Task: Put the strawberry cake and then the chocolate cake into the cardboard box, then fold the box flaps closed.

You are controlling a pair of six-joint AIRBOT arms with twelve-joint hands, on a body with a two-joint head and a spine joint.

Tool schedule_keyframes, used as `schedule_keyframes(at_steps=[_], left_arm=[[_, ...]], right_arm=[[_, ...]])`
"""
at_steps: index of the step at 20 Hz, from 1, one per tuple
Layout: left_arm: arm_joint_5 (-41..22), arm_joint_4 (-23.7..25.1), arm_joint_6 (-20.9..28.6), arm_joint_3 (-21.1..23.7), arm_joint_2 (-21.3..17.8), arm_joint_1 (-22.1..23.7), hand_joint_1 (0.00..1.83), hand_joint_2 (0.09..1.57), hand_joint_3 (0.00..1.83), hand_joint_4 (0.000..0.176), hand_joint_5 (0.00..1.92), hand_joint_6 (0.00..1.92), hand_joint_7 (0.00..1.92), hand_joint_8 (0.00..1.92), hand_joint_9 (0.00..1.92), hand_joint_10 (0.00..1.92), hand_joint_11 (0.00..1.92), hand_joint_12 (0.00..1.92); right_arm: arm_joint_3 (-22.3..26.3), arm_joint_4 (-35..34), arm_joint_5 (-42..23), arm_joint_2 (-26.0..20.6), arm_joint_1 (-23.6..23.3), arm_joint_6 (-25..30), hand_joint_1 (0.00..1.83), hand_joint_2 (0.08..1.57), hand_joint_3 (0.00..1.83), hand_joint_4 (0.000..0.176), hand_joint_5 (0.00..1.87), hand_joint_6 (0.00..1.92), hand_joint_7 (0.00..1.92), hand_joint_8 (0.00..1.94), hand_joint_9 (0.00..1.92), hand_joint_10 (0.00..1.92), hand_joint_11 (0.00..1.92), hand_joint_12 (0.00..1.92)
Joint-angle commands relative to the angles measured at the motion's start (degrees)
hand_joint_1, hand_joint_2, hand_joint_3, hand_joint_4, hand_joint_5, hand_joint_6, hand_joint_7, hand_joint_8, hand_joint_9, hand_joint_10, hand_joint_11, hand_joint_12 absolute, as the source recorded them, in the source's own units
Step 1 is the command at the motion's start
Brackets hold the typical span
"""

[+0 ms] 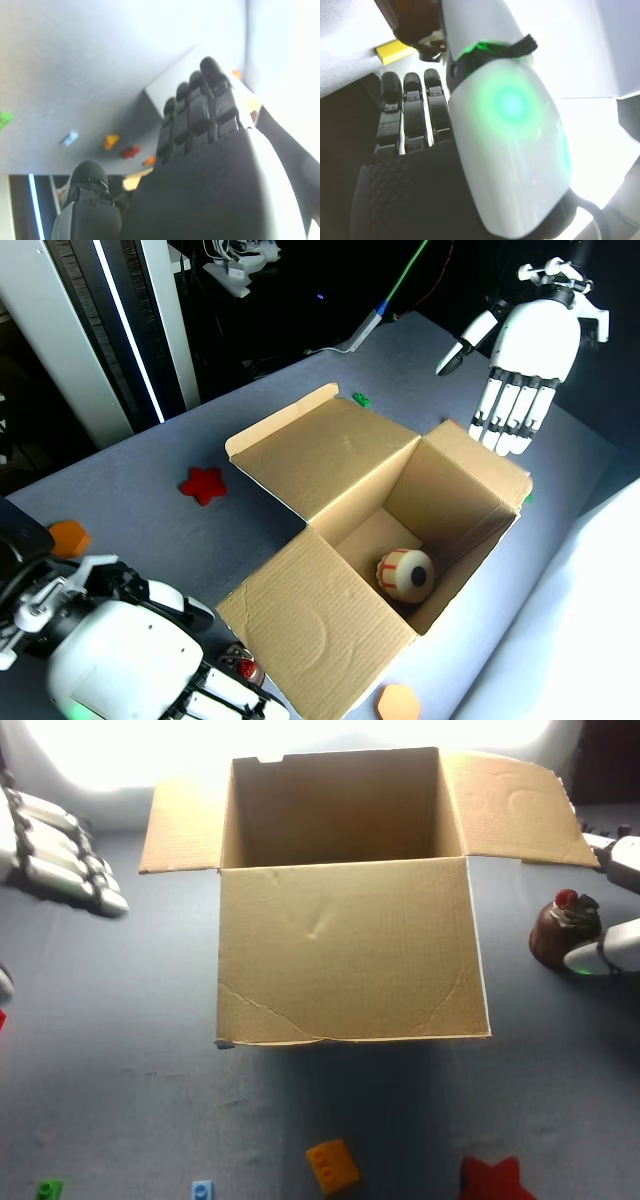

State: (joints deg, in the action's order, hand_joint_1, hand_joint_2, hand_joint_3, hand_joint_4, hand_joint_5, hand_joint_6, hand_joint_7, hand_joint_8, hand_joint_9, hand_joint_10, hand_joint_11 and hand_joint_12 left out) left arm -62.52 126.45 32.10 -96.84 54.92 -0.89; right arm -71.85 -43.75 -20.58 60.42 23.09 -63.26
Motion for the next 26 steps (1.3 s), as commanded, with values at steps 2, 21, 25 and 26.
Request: schedule_keyframes(at_steps=[2,21,25,26], left_arm=[[1.63,-5.35,0.22,2.76,-2.32,-2.05,0.00,1.12,0.00,0.000,0.07,0.00,0.15,0.00,0.17,0.00,0.00,0.65],[6.64,-26.17,-3.11,2.05,-3.38,-8.16,0.00,1.11,0.00,0.000,0.09,0.00,0.16,0.00,0.17,0.00,0.00,0.62],[8.24,-31.89,-4.73,1.73,-3.50,-12.76,0.00,1.11,0.00,0.000,0.10,0.00,0.17,0.00,0.19,0.00,0.00,0.69],[8.31,-32.79,-5.16,1.74,-3.57,-13.75,0.00,1.11,0.00,0.000,0.10,0.00,0.17,0.00,0.19,0.00,0.00,0.69]], right_arm=[[-1.75,0.42,-5.96,0.69,-0.10,-0.18,1.21,0.97,0.00,0.001,0.04,0.01,0.13,0.01,0.14,0.01,0.00,0.49],[-3.25,-0.98,-6.08,2.40,1.21,-1.03,1.24,1.04,0.01,0.000,0.43,0.08,0.57,0.08,0.55,0.14,0.02,1.18],[-3.20,-0.98,-6.09,2.05,0.99,-1.03,1.17,1.22,0.00,0.000,0.83,1.14,0.77,1.44,0.61,1.39,0.38,1.81],[-3.07,-0.98,-6.08,1.81,0.86,-1.03,1.17,1.22,0.00,0.000,0.82,1.17,0.77,1.44,0.62,1.38,0.38,1.81]])
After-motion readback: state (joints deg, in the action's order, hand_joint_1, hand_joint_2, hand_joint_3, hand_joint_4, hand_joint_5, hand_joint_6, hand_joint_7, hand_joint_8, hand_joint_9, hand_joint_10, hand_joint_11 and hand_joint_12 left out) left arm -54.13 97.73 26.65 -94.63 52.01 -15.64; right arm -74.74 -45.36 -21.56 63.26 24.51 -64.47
